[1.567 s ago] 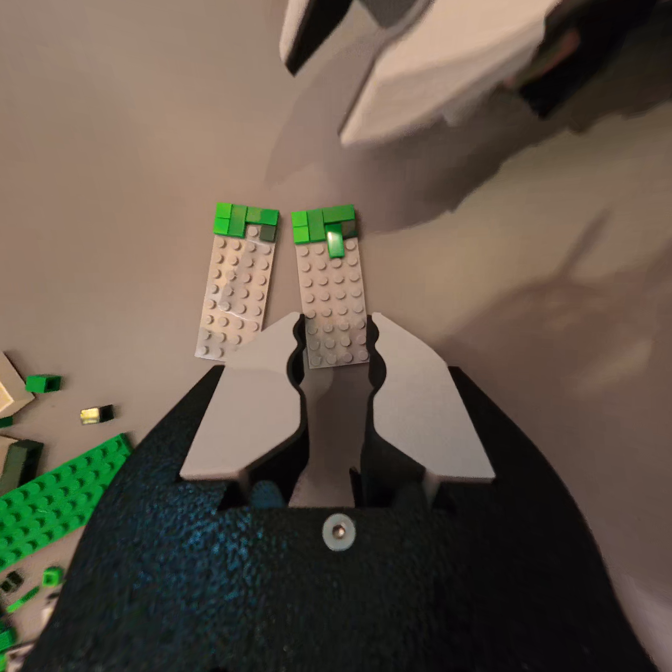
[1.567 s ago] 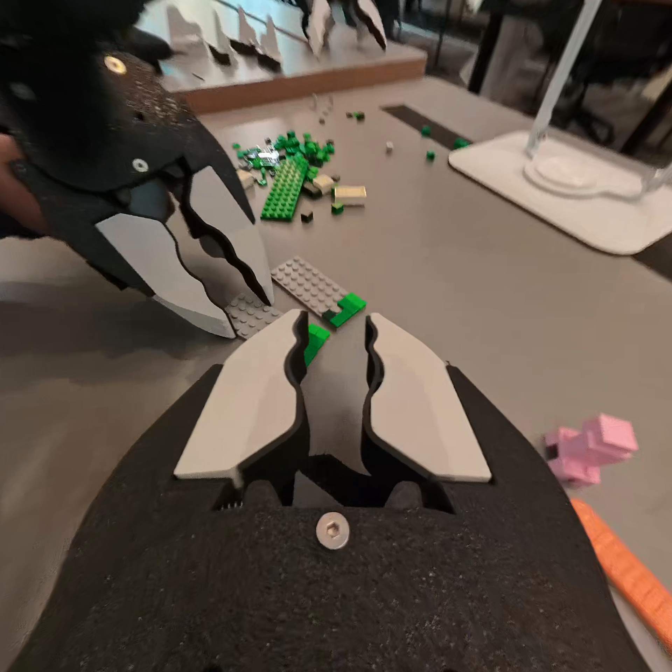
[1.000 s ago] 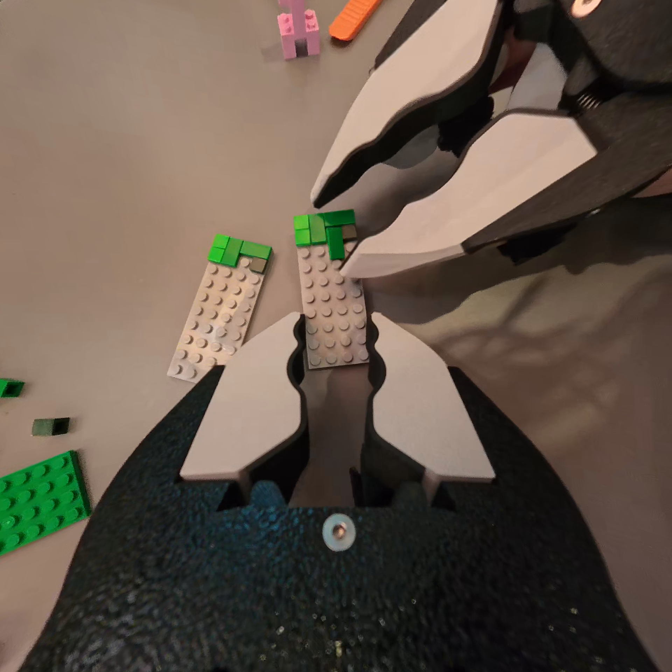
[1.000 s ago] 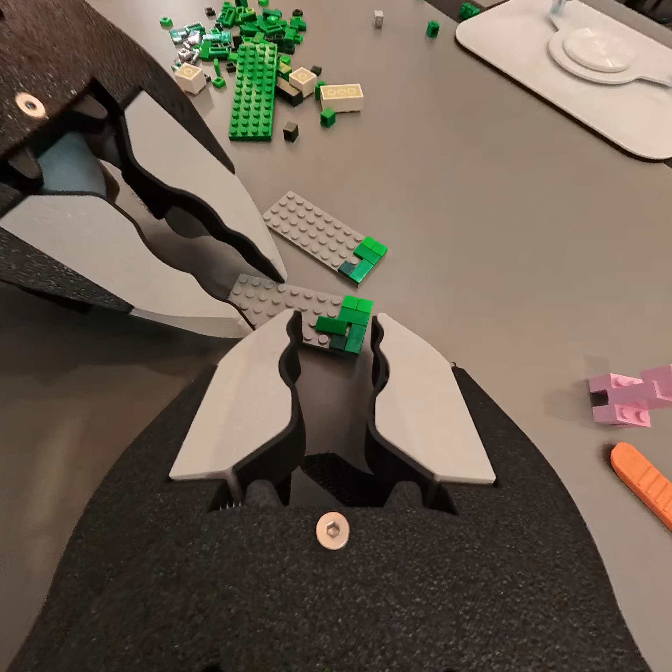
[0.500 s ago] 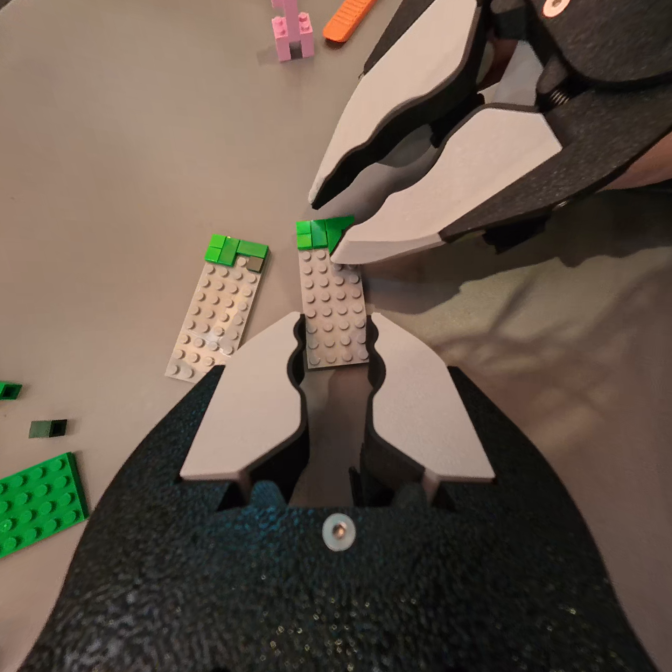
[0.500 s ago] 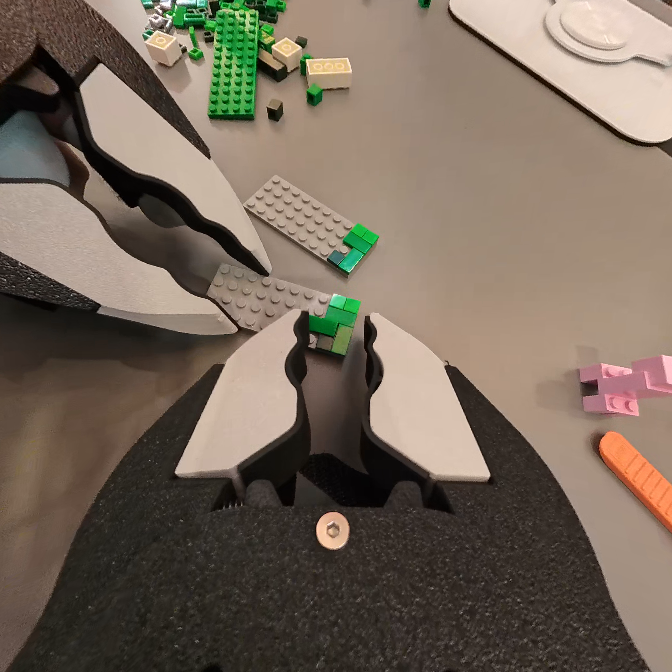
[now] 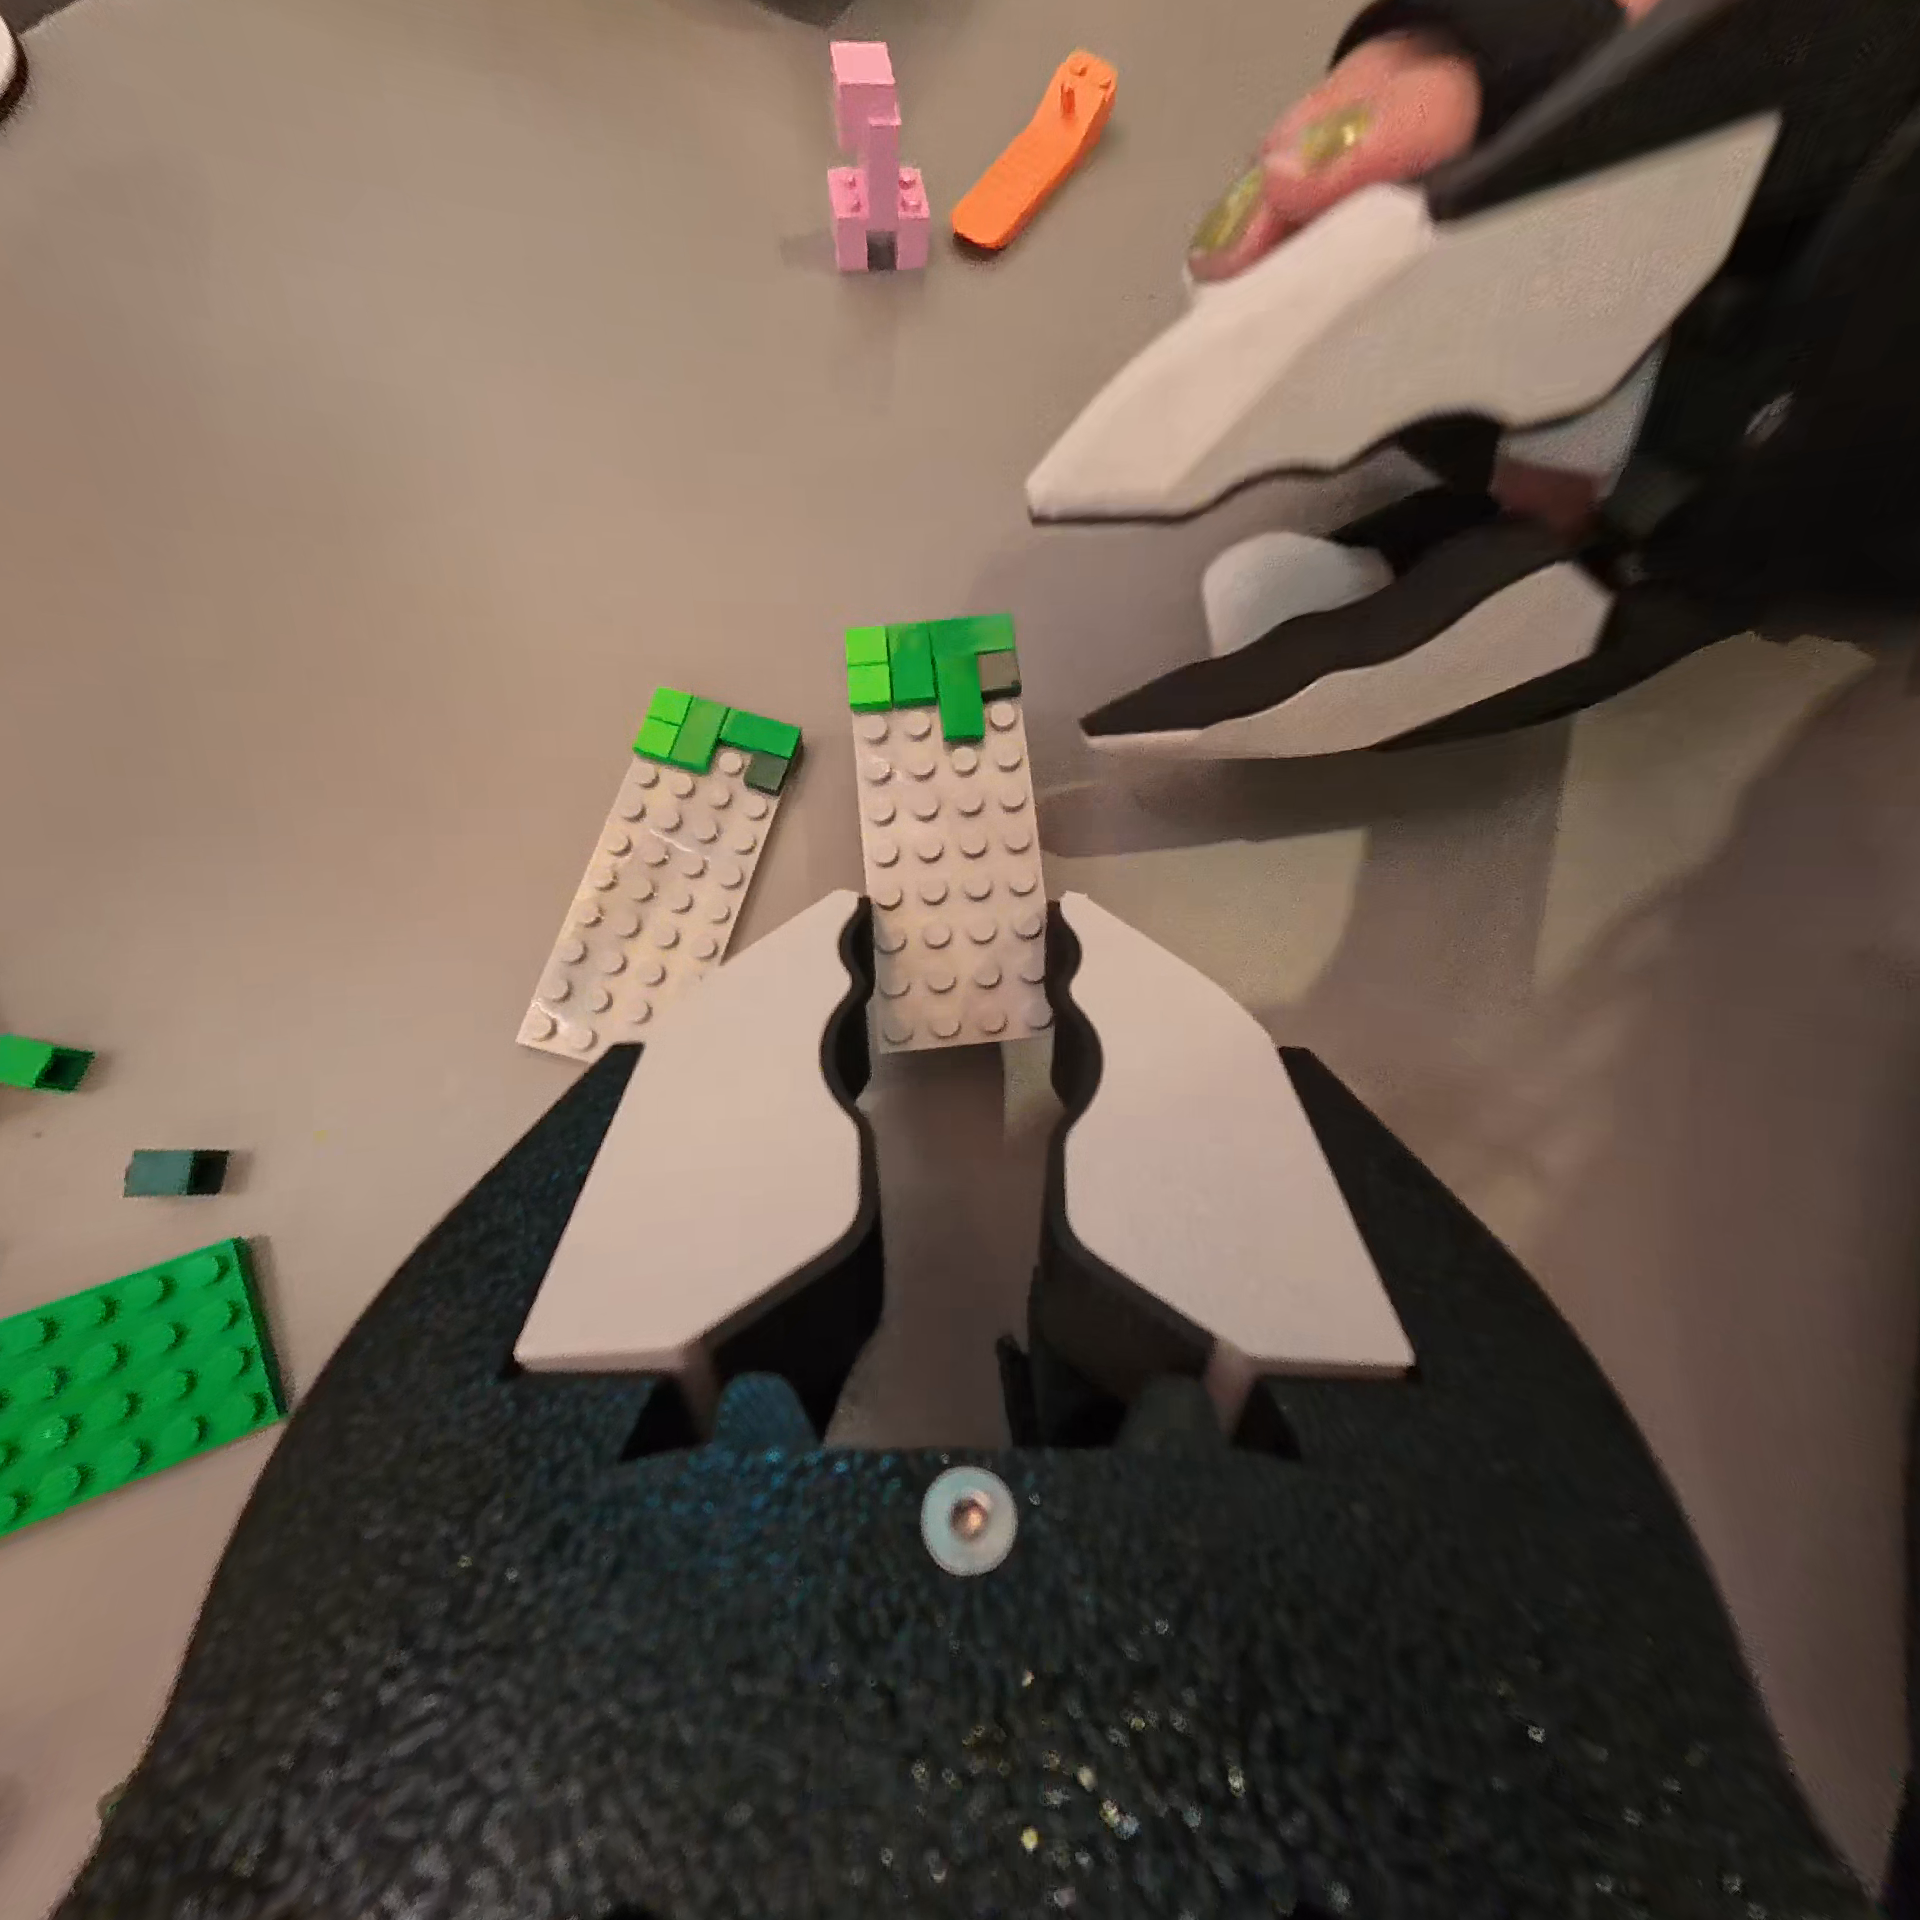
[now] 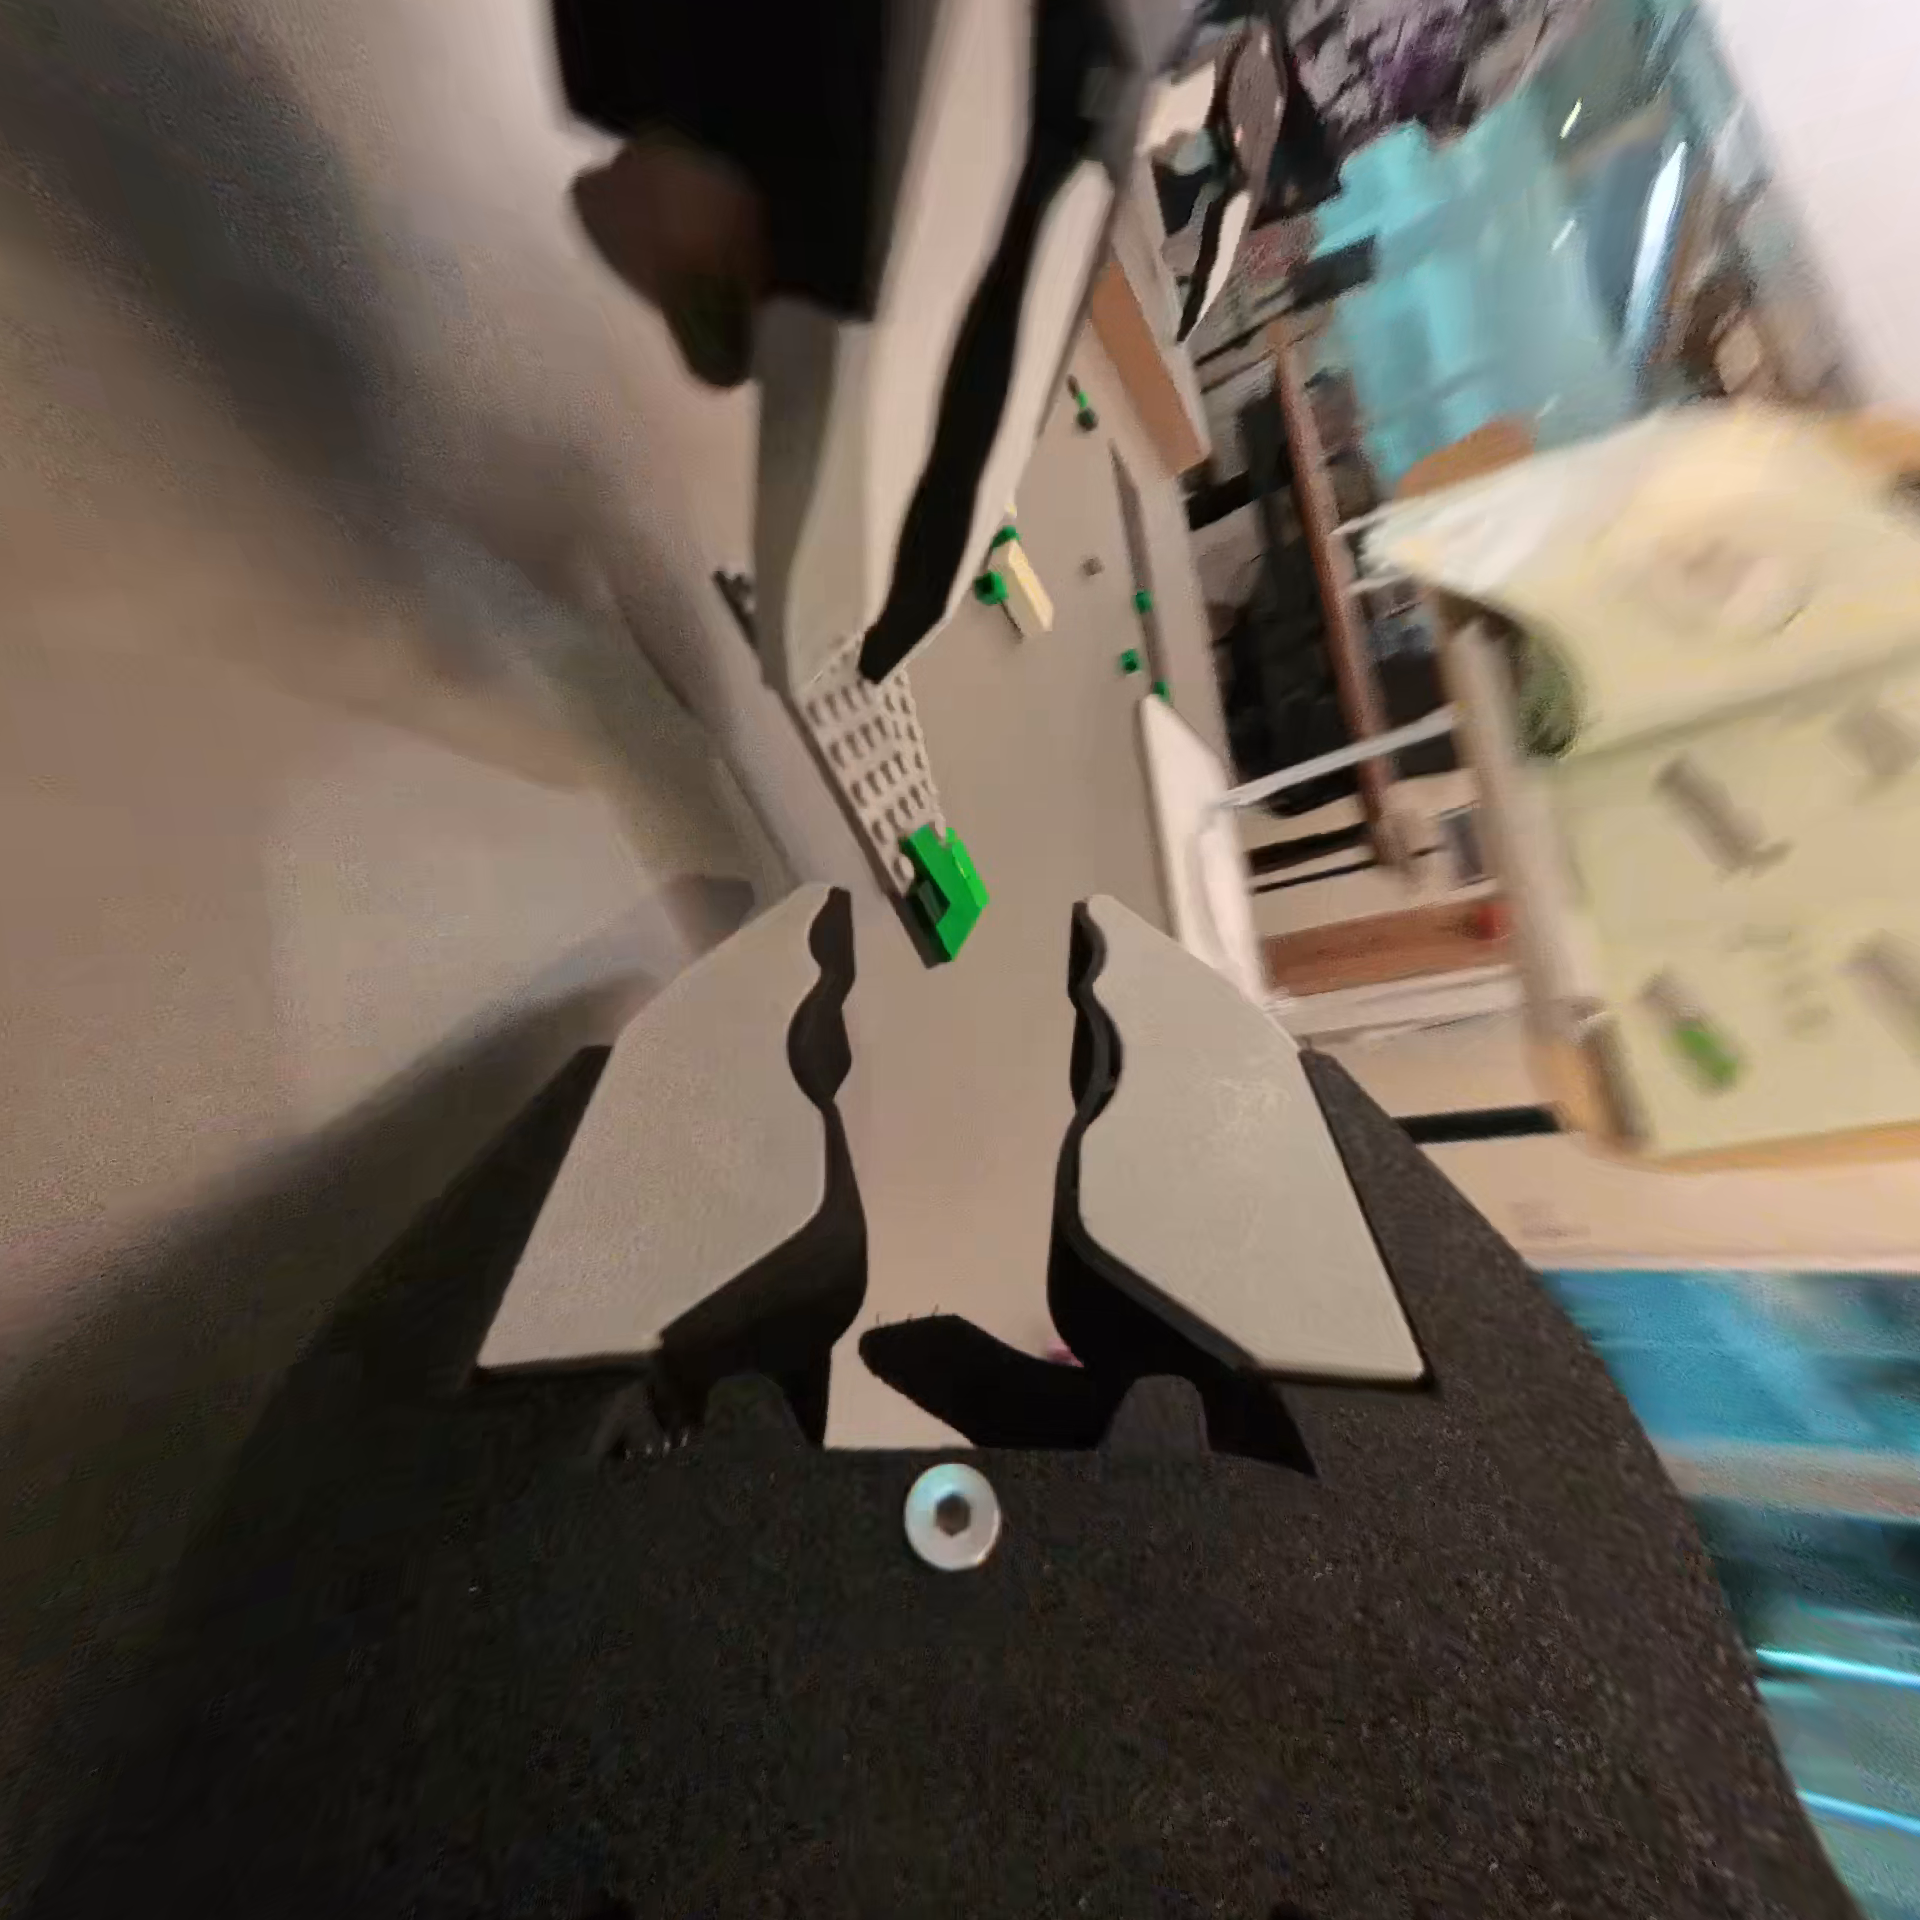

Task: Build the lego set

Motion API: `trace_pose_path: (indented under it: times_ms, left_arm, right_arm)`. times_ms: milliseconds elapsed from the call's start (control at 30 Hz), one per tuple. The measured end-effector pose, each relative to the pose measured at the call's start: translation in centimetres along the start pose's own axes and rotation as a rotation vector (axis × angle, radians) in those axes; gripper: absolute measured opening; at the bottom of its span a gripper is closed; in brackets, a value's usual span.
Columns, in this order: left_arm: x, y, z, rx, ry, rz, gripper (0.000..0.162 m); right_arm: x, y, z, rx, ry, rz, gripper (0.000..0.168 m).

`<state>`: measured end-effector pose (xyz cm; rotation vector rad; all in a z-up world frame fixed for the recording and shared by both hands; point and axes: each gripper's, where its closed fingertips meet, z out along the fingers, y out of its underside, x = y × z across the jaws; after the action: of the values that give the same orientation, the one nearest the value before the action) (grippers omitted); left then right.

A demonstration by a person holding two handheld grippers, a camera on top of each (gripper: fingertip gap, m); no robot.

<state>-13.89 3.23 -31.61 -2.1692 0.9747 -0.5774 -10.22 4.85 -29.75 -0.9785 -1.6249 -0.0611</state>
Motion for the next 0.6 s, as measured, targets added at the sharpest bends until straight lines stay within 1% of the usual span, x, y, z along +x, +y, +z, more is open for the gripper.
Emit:
trace_pose_path:
  times_ms: [67, 133, 367, 467, 533, 600]
  left_arm:
    - [0.2, -0.1, -0.2, -0.002, 0.019, -0.018, 0.031]
    - [0.2, -0.1, -0.4, -0.002, 0.03, -0.029, 0.031]
    - [0.7, -0.1, -0.5, -0.008, 0.053, -0.025, 0.031]
    - [1.0, -0.2, -0.5, -0.007, 0.062, -0.013, 0.031]
    - [1.0, -0.2, -0.5, -0.007, 0.064, -0.006, 0.031]
    - [1.2, -0.2, -0.4, -0.003, 0.079, -0.004, 0.03]
  right_arm:
    - [-0.2, 0.0, 0.4, -0.015, 0.055, -0.193, 0.032]
    - [-0.3, 0.0, 0.8, -0.026, 0.077, -0.274, 0.032]
    - [-0.5, 0.1, 1.5, -0.041, 0.09, -0.389, 0.022]
    - [-0.7, -0.2, 1.6, -0.032, 0.102, -0.438, 0.008]
    - [-0.9, -0.1, 1.6, -0.036, 0.09, -0.456, 0.008]
    - [-0.9, 0.0, 1.6, -0.033, 0.065, -0.43, 0.008]
